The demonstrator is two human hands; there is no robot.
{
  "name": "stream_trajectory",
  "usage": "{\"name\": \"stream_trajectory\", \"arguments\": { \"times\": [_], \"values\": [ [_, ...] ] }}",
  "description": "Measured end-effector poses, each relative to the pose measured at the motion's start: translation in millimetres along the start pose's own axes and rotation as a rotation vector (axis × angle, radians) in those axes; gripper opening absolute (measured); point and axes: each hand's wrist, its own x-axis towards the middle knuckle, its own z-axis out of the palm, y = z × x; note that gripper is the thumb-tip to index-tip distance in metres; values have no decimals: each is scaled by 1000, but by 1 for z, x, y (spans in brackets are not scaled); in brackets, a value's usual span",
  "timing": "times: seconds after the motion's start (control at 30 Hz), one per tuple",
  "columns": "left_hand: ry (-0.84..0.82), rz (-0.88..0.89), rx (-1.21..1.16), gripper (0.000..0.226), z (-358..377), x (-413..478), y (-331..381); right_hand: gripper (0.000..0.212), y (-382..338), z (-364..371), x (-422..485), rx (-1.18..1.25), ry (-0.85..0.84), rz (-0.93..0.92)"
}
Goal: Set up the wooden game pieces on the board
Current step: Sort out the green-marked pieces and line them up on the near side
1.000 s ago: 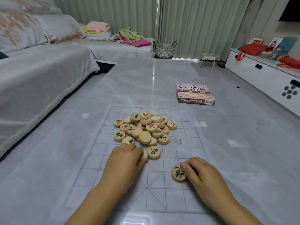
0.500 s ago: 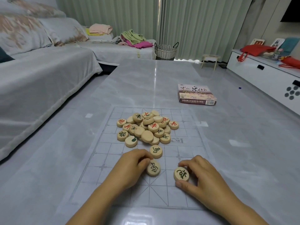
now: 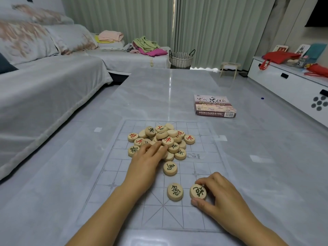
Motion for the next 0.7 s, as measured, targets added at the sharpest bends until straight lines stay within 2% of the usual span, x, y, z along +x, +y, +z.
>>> {"name": "stream_trajectory", "arguments": {
  "times": [0.13, 0.23, 0.33, 0.43, 0.53, 0.57, 0.63, 0.7],
  "values": [
    [51, 26, 126, 29, -4, -1, -2, 74, 1, 1, 0, 5, 16, -7],
    [8, -102, -143, 27, -23, -9, 5, 74, 1, 2, 0, 9, 18, -7],
    [-159, -299, -507, 6, -35, -24, 4, 73, 2, 3, -1, 7, 33, -7],
    [-287, -344, -563, 9, -37, -33, 8, 72, 2, 2, -1, 3, 27, 7],
    [-354, -319, -483, 6, -35, -32, 17, 84, 2, 1, -2, 32, 7, 16],
    [-353, -309, -417, 8, -36, -31, 17, 85, 3, 0, -3, 50, 10, 25],
    [-250, -344, -354, 2, -37, -29, 8, 81, 3, -4, -2, 110, 29, 49],
    [-92, -420, -294, 6, -39, -26, -9, 63, -2, -10, 4, 113, 49, 38]
  ]
}}
